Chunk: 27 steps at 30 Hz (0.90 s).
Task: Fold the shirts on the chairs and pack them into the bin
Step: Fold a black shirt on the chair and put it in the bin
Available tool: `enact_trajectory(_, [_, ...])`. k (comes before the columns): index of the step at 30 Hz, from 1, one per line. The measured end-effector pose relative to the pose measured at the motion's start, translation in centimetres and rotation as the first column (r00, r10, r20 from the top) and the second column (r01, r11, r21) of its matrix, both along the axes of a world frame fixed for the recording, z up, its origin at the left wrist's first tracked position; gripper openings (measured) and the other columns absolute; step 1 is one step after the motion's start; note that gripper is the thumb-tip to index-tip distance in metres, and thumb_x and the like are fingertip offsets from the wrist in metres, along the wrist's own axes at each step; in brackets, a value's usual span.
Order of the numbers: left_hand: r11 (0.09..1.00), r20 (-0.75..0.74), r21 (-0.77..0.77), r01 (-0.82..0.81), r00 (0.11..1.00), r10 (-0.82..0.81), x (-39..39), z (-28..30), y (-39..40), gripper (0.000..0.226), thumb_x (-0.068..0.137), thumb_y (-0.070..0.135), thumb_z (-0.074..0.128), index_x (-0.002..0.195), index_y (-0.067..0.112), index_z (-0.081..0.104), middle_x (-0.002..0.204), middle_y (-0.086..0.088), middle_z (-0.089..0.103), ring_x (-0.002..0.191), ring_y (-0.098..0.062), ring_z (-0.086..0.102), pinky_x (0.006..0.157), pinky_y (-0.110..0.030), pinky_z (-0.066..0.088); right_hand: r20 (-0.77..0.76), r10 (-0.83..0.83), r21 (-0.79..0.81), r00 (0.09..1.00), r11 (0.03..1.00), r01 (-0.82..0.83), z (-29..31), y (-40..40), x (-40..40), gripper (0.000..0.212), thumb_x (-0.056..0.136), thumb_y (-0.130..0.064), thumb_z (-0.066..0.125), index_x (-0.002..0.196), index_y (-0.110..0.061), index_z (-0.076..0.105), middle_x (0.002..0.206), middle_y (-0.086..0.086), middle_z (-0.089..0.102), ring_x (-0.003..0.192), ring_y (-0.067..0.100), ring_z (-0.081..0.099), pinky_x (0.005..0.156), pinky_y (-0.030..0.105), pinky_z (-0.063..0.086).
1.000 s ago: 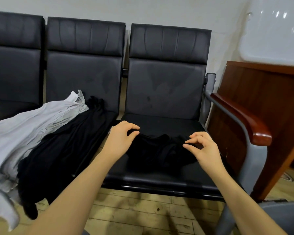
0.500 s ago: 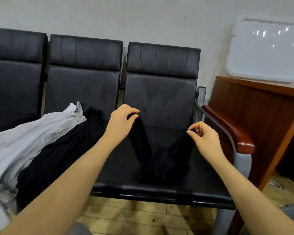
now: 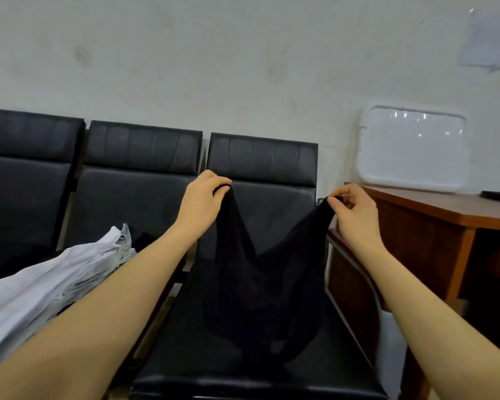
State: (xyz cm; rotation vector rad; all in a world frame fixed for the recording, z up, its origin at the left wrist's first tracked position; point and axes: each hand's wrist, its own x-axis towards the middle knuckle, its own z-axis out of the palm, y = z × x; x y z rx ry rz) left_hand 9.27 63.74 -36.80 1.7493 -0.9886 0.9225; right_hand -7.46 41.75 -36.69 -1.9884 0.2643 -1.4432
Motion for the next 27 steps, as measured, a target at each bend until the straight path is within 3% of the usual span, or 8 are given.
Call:
enact_trajectory(3, [1.0, 0.006, -0.016, -0.009, 1.0, 0.01, -0.1, 1.5, 0.1, 0.021, 0.094, 0.013, 0.057, 0.111, 0.009, 0.068, 0.097, 0.002, 0.058, 0.091, -0.012, 0.056, 0.085, -0.025, 0.046, 0.006, 0.019, -0.003, 1.0, 1.0, -0.019, 1.9, -0.1, -0.6, 0.009, 0.091, -0.009, 0.058, 0.091, -0.016, 0.063, 0.086, -0.008, 0.062, 0.081, 0.003, 0.056, 0.071, 0.011, 0.04])
enact_trajectory(6, [1.0, 0.028, 0.012, -0.019, 0.999, 0.018, -0.1, 2.4, 0.4, 0.022, 0.094, 0.014, 0.056, 0.113, 0.011, 0.066, 0.101, 0.001, 0.06, 0.093, -0.014, 0.058, 0.087, -0.031, 0.049, -0.086, -0.047, -0.091, 0.995, 0.995, 0.039, 3.1, -0.5, -1.1, 0.017, 0.094, -0.011, 0.055, 0.103, -0.015, 0.069, 0.095, -0.005, 0.064, 0.093, 0.008, 0.057, 0.081, 0.019, 0.038])
enact_trajectory(13, [0.988, 0.163, 0.087, -0.128, 0.98, 0.113, 0.3, 0.8, 0.4, 0.018, 0.092, 0.008, 0.058, 0.107, 0.005, 0.068, 0.099, -0.007, 0.066, 0.09, -0.026, 0.063, 0.076, -0.034, 0.05, -0.112, -0.123, -0.09, 0.986, 0.99, 0.113, 2.2, -1.0, -2.2, 0.017, 0.097, -0.012, 0.048, 0.096, -0.012, 0.064, 0.093, -0.003, 0.061, 0.091, 0.01, 0.051, 0.079, 0.021, 0.033])
enact_trajectory(18, [1.0, -0.037, -0.011, 0.009, 0.999, -0.01, 0.5, -0.9, 0.1, 0.028, 0.095, -0.003, 0.047, 0.115, 0.003, 0.064, 0.107, -0.01, 0.063, 0.102, -0.024, 0.058, 0.094, -0.028, 0.043, -0.183, -0.054, 0.063, 0.982, 0.996, 0.066, 0.7, -1.7, -1.9, 0.019, 0.098, -0.008, 0.04, 0.097, -0.007, 0.058, 0.096, -0.001, 0.058, 0.094, 0.015, 0.052, 0.08, 0.025, 0.035])
enact_trajectory(22, [0.988, -0.22, 0.149, 0.041, 0.976, -0.008, 1.0, -2.2, -0.3, 0.044, 0.095, -0.008, 0.03, 0.127, 0.012, 0.053, 0.101, -0.006, 0.044, 0.095, -0.019, 0.045, 0.084, -0.024, 0.037, -0.246, 0.005, 0.117, 0.969, 0.993, 0.024, -1.0, -2.4, -1.3, 0.024, 0.102, -0.01, 0.032, 0.103, -0.01, 0.056, 0.107, 0.002, 0.054, 0.1, 0.012, 0.047, 0.085, 0.023, 0.033])
enact_trajectory(25, [0.958, -0.217, 0.288, -0.006, 0.973, 0.072, 2.1, -3.3, -0.5, 0.033, 0.1, 0.008, 0.034, 0.123, 0.018, 0.056, 0.1, -0.004, 0.036, 0.097, -0.02, 0.035, 0.086, -0.027, 0.034, -0.356, 0.016, 0.056, 0.934, 0.998, 0.004, -2.3, -3.5, -0.7, 0.022, 0.1, -0.024, 0.044, 0.09, -0.023, 0.063, 0.103, 0.008, 0.056, 0.096, 0.018, 0.053, 0.079, 0.026, 0.041])
enact_trajectory(27, [0.906, -0.184, 0.416, -0.077, 0.969, 0.166, 2.7, -3.9, -0.3, 0.021, 0.097, 0.035, 0.046, 0.111, 0.026, 0.061, 0.102, 0.0, 0.031, 0.097, -0.018, 0.029, 0.088, -0.029, 0.029, -0.481, -0.036, 0.02, 0.876, 0.998, 0.051, -2.8, -3.9, -0.7, 0.01, 0.092, -0.035, 0.058, 0.085, -0.033, 0.066, 0.106, 0.007, 0.047, 0.103, 0.023, 0.048, 0.092, 0.035, 0.042])
